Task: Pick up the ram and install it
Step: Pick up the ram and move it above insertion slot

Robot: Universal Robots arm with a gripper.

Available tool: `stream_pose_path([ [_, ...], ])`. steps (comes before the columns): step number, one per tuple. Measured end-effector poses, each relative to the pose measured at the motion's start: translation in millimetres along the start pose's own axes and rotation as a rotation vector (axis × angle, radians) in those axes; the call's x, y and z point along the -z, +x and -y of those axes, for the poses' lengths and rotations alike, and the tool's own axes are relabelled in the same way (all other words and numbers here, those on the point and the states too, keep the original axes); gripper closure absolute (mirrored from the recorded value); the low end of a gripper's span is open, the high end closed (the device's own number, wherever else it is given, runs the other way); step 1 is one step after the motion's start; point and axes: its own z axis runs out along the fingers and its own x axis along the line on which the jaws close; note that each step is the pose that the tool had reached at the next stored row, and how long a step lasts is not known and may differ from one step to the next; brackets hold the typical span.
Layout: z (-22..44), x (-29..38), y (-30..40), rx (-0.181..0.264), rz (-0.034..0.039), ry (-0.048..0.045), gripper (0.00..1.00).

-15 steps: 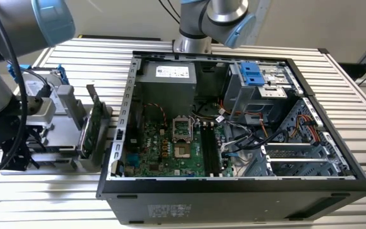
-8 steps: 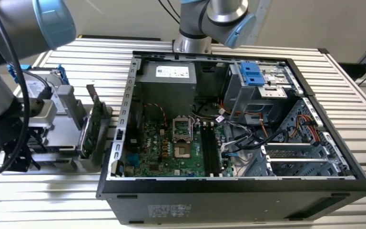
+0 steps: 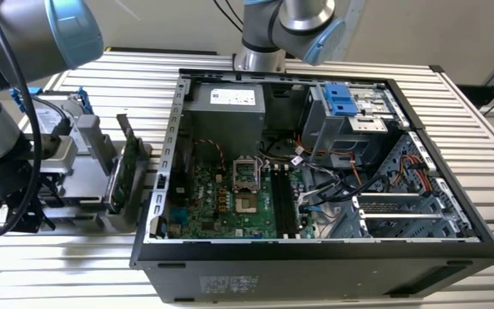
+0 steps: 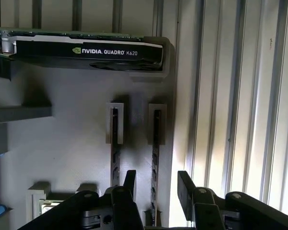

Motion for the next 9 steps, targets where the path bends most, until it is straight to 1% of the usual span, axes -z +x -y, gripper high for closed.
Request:
stream_pose_path([
  [4, 0.0, -0.4, 0.0, 0.0, -0.0001, 0.0, 0.0],
  [9, -0.2, -3.9, 0.5, 0.0, -0.0002, -0.0001, 0.0],
])
